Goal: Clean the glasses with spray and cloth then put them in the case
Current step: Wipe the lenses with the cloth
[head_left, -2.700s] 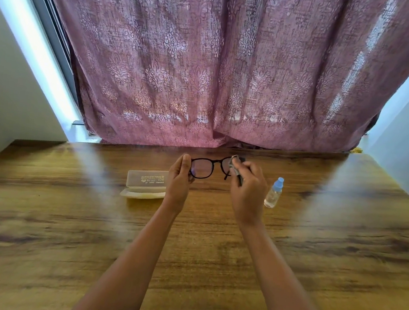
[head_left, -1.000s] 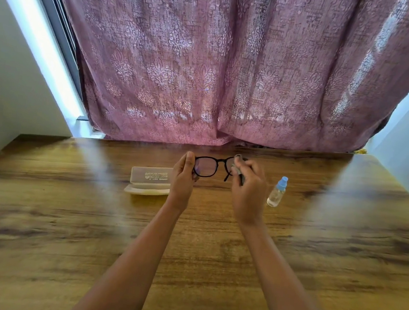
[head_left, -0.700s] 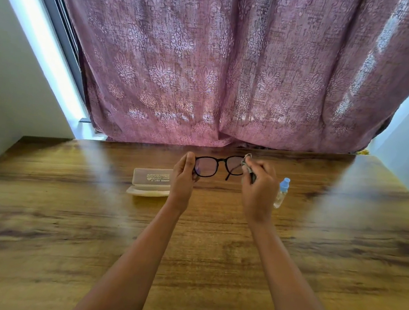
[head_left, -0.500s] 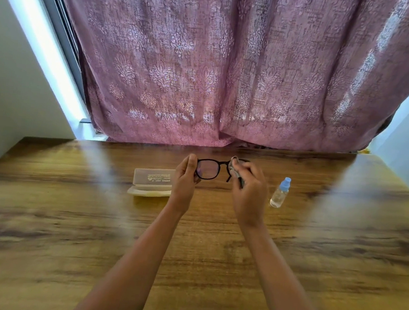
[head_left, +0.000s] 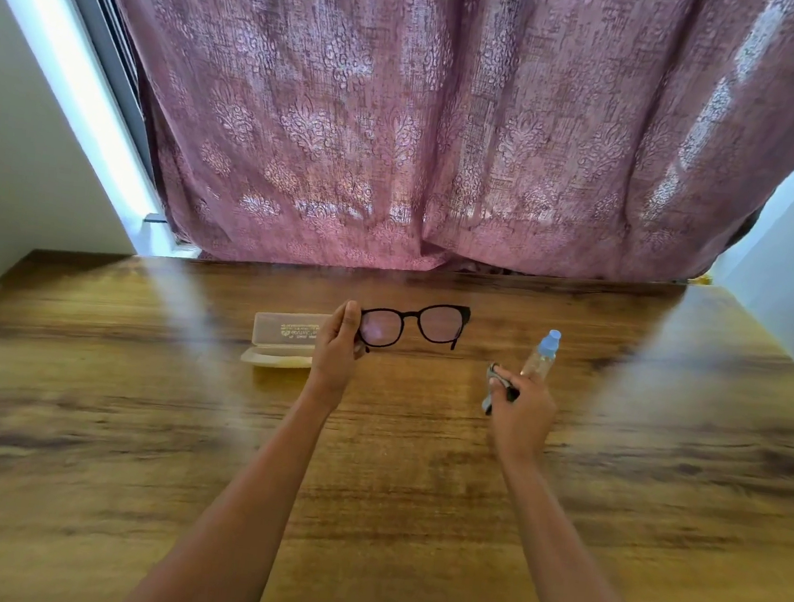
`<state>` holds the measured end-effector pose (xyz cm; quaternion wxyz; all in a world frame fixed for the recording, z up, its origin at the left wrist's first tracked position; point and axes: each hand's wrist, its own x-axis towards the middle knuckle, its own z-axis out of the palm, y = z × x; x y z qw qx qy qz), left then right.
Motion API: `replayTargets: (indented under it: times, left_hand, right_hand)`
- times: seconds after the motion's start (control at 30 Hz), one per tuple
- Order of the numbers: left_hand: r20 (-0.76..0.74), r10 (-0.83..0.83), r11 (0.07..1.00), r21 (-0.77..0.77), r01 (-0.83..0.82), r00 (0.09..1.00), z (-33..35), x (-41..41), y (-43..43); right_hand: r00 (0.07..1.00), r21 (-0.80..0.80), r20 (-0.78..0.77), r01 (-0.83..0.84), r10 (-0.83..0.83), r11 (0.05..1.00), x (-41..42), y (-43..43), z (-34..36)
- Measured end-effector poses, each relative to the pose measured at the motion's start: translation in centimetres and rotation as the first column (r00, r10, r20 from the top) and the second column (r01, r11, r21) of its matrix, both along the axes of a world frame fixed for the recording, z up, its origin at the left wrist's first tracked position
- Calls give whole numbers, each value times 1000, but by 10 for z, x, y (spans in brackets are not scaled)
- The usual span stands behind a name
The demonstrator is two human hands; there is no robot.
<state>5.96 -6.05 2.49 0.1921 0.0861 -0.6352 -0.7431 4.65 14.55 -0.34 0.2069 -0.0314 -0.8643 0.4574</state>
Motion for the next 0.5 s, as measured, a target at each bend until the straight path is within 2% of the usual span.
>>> replayTargets:
  times: [0.13, 0.2, 0.27, 0.37, 0.43, 0.5]
  left_hand:
    - [16, -6, 1000, 11, 5, 1000, -2, 3, -2]
    - [30, -14, 1000, 21, 13, 999, -2, 3, -4]
    - [35, -28, 999, 48, 26, 999, 0, 4, -6]
    - [29, -48, 993, 109, 45, 998, 4, 2, -11]
    - [25, -63, 987, 147, 58, 998, 7, 1, -14]
    - [15, -86, 977, 200, 81, 996, 11, 1, -18]
  right_hand:
    - [942, 201, 322, -164, 93, 966, 6, 9, -25]
    - [924, 316, 369, -226, 101, 921, 9, 11, -30]
    - [965, 336, 244, -178, 97, 925, 12, 11, -26]
    - [993, 209, 30, -120, 116, 971, 7, 7, -7]
    - [989, 107, -28, -140, 144, 984, 1, 1, 7]
    - [980, 52, -18, -195, 197, 979, -7, -3, 17]
